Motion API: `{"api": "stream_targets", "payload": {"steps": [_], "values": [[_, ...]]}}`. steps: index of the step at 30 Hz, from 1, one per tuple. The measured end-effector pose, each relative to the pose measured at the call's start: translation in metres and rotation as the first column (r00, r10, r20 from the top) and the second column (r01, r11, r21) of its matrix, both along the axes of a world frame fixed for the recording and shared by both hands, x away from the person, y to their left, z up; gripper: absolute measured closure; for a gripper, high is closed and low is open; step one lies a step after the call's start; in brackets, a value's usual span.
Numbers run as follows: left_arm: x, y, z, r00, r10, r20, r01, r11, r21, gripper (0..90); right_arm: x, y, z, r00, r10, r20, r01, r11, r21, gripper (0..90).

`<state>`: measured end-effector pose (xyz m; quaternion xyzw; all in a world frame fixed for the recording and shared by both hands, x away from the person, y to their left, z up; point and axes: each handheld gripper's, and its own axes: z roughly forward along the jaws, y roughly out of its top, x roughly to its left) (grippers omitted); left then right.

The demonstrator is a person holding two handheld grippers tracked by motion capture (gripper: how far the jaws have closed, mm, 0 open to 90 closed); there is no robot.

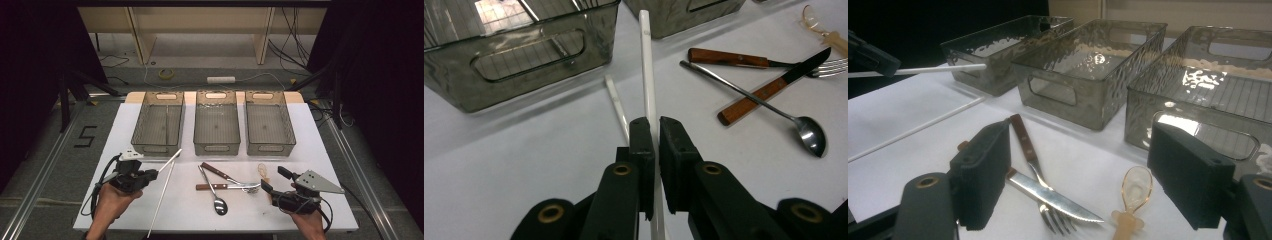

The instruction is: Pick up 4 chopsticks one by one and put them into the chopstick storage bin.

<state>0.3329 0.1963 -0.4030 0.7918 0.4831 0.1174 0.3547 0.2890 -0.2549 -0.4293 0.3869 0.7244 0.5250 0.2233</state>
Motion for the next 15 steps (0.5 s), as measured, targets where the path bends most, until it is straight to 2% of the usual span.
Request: {"api": "stream_targets", "payload": {"steps": [5, 11, 15], "values": [[0.004, -0.006, 0.008, 0.9996, -0.015, 0.025, 0.015, 0.9999, 0.000, 84.3, 0.000, 0.000, 0.000, 1.0000, -0.001, -0.001, 0.001, 1.000, 0.001, 26.3], [0.010, -0.007, 0.019, 0.9984, -0.012, 0.056, 0.013, 0.9998, -0.012, 84.3, 0.000, 0.000, -0.001, 1.0000, -0.001, -0.004, 0.001, 1.000, 0.001, 26.3], [0.019, -0.005, 0.022, 0.9976, 0.006, 0.069, -0.004, 0.9997, -0.023, 84.3, 0.000, -0.001, -0.001, 1.0000, -0.001, -0.005, 0.001, 1.000, 0.003, 26.3]]}}
